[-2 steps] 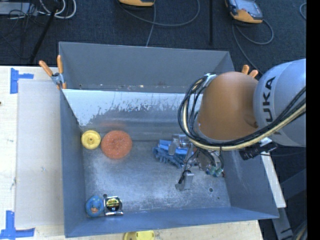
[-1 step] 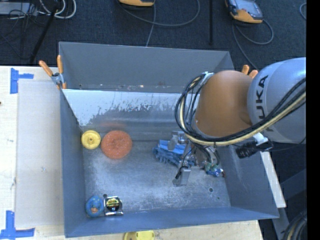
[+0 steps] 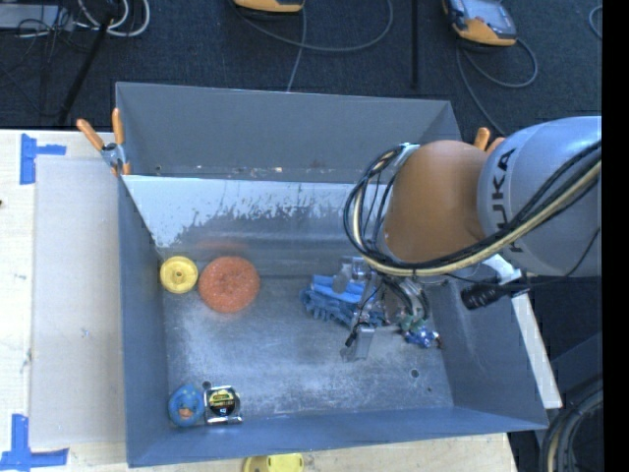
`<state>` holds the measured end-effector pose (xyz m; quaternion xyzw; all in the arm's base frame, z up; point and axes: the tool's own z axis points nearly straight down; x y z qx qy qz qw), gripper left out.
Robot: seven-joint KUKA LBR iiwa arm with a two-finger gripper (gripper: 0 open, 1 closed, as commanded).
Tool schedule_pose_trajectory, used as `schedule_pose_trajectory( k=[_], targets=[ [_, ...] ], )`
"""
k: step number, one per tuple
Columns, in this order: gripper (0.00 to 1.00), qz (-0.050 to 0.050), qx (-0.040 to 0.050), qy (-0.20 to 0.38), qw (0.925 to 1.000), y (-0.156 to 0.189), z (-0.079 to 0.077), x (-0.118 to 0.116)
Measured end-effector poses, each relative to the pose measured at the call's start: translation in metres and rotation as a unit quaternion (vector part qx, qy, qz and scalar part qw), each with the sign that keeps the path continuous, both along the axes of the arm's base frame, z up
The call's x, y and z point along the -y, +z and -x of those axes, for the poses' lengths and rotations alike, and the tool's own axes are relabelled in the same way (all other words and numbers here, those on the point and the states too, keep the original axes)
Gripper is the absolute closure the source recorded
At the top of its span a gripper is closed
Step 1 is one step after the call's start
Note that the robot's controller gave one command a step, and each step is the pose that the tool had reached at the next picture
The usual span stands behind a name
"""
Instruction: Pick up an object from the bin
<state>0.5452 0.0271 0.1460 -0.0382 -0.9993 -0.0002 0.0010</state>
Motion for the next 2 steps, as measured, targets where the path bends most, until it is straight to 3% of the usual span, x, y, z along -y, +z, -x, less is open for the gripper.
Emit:
schedule_pose_trajectory(
  k=[1,2],
  targets=[
    [0.0,0.0,0.0047,0.067,0.9977,-0.039,-0.028,0.019],
    [1.0,0.0,0.0035,0.03,0.9995,-0.075,-0.053,0.019]
  ],
)
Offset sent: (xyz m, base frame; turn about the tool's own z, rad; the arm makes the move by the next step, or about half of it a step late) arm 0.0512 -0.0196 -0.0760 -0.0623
